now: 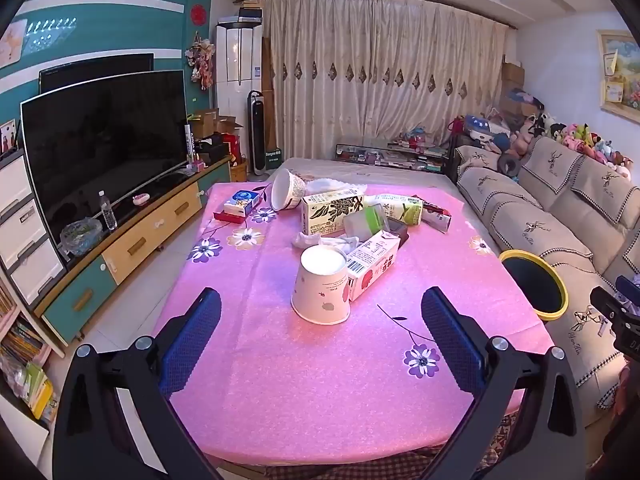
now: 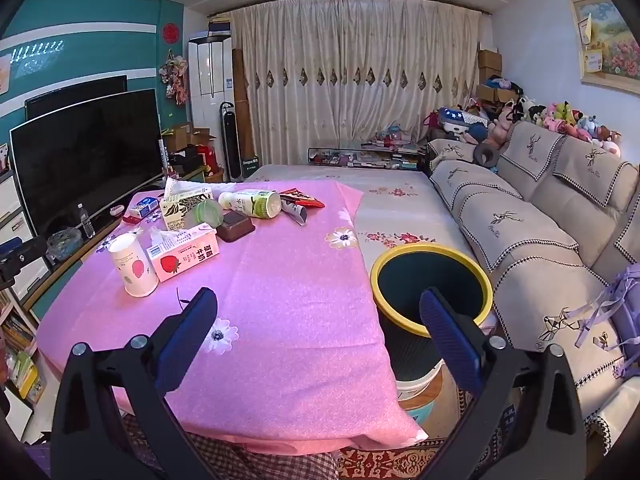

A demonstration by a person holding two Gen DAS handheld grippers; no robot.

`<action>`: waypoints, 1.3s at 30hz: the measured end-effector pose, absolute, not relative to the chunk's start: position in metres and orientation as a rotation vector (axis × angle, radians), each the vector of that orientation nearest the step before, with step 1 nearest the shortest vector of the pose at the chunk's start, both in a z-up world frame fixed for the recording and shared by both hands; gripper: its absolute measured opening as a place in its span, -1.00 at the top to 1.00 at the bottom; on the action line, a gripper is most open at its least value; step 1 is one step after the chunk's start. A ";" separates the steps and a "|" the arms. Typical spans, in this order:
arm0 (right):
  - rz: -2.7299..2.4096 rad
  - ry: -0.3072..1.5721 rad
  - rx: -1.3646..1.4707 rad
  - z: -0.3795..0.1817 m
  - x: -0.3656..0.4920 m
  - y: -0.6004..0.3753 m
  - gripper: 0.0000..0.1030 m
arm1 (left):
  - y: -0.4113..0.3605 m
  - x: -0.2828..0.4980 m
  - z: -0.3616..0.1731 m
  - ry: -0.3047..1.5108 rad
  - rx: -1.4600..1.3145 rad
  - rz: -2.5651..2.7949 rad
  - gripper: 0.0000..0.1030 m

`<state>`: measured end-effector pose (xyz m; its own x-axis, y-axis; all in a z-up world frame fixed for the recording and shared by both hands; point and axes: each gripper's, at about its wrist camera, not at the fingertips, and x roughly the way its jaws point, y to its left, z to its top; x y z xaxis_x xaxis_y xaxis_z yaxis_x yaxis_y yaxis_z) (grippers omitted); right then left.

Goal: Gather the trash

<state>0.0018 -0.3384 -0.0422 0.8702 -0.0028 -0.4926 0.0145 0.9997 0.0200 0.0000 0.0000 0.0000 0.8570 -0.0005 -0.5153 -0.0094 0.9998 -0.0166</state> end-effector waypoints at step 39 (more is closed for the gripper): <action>-0.015 0.532 0.039 -0.053 0.007 -0.345 -0.87 | -0.002 0.006 -0.008 0.566 -0.021 -0.004 -0.92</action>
<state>0.0072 -0.3454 -0.0530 0.8615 -0.0044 -0.5078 0.0249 0.9991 0.0336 0.0060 -0.0022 -0.0082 0.8439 -0.0093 -0.5364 -0.0022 0.9998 -0.0208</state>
